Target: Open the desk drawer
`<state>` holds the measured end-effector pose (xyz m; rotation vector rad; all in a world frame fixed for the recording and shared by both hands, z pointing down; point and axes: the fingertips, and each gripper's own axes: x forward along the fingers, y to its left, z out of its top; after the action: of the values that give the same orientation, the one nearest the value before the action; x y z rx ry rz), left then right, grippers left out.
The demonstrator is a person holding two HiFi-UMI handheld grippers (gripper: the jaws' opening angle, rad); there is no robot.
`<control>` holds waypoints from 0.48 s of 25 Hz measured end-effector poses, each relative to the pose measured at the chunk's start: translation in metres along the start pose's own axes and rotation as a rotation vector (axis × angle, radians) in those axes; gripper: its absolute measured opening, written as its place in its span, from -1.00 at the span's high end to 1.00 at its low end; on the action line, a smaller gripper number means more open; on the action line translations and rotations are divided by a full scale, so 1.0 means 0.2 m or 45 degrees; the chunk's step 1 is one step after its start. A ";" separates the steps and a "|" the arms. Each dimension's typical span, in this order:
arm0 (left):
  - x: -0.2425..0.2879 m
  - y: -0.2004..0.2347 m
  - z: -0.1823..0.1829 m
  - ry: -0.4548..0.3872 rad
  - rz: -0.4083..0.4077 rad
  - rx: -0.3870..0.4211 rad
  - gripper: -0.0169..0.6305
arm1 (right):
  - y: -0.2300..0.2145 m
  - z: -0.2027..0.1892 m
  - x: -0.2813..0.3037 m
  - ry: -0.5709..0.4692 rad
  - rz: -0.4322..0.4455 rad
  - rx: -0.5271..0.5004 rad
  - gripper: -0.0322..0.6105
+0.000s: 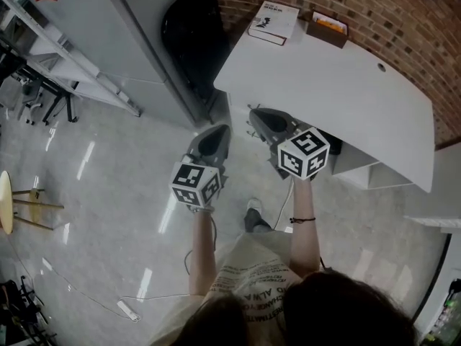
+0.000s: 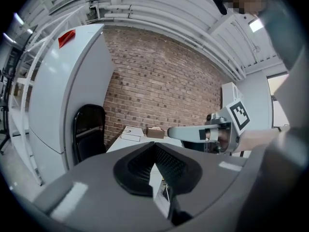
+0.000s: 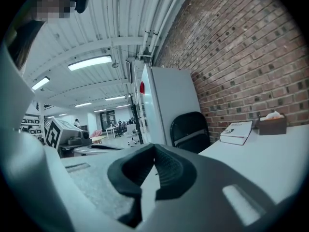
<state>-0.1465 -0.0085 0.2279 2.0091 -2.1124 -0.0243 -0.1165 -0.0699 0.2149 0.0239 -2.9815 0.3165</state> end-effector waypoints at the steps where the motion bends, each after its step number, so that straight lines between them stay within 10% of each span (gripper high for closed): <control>1: 0.03 0.01 0.01 0.001 -0.003 0.001 0.95 | -0.03 0.00 0.00 -0.001 -0.004 0.004 0.89; 12: 0.33 -0.04 0.00 0.064 -0.107 0.016 0.95 | -0.29 0.01 0.00 -0.027 -0.089 0.066 0.89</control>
<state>-0.1412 -0.0743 0.2370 2.0820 -2.0014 0.0253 -0.1144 -0.1270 0.2242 0.1373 -2.9846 0.3878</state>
